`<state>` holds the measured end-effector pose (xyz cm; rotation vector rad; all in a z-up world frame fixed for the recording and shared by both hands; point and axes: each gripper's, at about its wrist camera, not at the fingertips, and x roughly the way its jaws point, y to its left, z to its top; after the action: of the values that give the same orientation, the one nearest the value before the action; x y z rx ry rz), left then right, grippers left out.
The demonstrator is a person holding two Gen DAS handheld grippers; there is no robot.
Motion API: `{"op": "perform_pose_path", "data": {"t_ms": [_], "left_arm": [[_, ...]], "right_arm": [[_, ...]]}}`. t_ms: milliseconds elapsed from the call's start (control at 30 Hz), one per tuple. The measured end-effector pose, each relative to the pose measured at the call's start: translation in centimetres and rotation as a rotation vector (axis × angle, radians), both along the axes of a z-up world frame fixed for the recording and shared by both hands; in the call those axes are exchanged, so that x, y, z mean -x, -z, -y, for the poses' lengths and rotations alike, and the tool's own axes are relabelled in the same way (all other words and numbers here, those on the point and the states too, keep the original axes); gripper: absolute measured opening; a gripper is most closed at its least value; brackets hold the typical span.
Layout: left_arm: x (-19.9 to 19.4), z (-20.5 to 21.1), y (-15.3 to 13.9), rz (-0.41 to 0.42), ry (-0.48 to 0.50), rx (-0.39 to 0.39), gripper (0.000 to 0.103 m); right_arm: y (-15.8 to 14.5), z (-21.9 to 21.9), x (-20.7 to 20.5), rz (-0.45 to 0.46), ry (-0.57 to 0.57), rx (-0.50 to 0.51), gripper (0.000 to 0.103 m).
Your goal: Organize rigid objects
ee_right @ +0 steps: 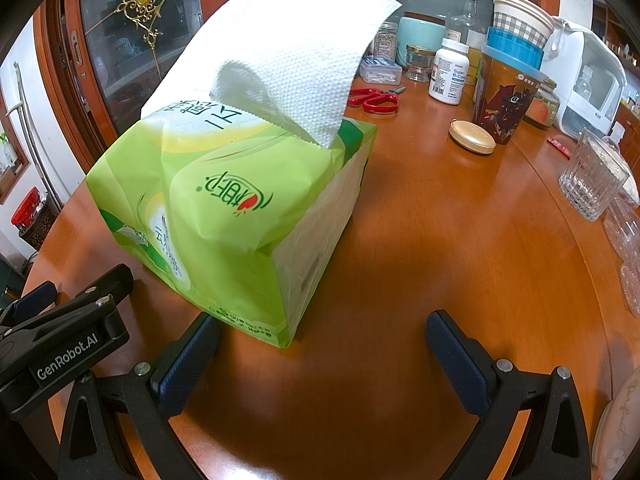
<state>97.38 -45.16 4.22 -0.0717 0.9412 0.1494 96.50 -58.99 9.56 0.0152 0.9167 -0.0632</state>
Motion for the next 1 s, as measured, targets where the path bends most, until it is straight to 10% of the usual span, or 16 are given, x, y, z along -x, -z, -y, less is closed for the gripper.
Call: {"op": "perform_pose_path", "data": {"t_ms": [1000], "left_arm": [[0.0, 0.0, -0.4, -0.005, 0.001, -0.002, 0.103]], "right_arm": [[0.0, 0.0, 0.0, 0.001, 0.000, 0.000, 0.103]]}}
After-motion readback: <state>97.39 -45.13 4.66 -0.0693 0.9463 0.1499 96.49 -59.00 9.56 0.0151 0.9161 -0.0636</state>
